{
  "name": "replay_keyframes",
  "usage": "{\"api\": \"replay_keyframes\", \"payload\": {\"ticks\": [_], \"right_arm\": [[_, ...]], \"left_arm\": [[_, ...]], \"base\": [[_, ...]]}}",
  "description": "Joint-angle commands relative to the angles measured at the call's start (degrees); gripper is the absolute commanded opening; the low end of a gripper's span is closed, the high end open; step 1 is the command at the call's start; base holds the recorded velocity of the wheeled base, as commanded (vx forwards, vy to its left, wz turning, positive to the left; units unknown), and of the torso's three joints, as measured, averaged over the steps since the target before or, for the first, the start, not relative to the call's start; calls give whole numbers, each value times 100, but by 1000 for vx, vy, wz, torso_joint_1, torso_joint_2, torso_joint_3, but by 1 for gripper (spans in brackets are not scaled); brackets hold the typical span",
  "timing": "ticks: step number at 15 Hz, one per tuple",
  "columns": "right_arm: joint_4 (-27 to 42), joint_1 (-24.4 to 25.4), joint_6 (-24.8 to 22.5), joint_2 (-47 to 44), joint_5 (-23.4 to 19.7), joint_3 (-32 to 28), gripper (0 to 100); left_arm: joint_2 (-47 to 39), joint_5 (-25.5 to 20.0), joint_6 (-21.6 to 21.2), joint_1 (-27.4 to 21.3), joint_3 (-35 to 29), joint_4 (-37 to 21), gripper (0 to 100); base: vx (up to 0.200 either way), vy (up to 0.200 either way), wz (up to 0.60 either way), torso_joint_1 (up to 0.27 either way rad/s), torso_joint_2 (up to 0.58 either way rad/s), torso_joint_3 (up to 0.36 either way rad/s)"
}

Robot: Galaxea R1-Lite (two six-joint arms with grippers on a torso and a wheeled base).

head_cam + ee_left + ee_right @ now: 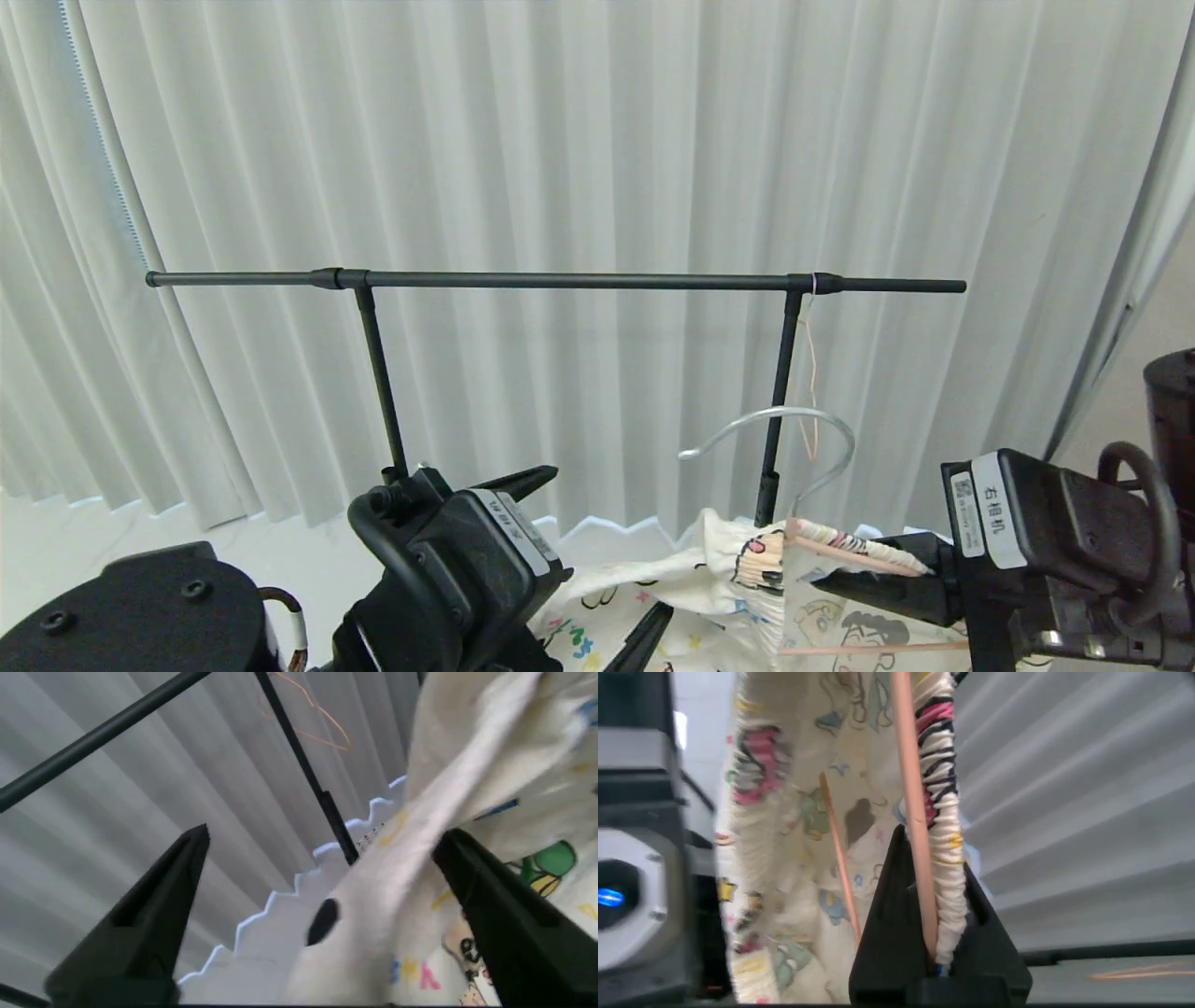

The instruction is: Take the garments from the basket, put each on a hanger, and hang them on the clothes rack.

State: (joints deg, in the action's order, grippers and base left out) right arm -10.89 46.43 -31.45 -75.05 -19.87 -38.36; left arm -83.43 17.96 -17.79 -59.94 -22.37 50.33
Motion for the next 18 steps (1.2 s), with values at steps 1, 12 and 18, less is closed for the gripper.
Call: {"api": "replay_keyframes", "payload": {"ticks": [1, 12, 18], "right_arm": [[8, -310, -221, 183, -26, 31, 0], [8, -1224, -625, 183, -588, 110, 0], [16, -926, -731, 210, -755, 110, 0]], "left_arm": [[99, 6, 3, 35, 66, -6, 100], [1040, -29, 900, 1415, 1973, -6, 100], [556, -1005, 1075, 1608, 2175, -24, 100]], "base": [[0, 0, 0, 0, 0, 0], [0, 0, 0, 0, 0, 0], [0, 0, 0, 0, 0, 0]]}}
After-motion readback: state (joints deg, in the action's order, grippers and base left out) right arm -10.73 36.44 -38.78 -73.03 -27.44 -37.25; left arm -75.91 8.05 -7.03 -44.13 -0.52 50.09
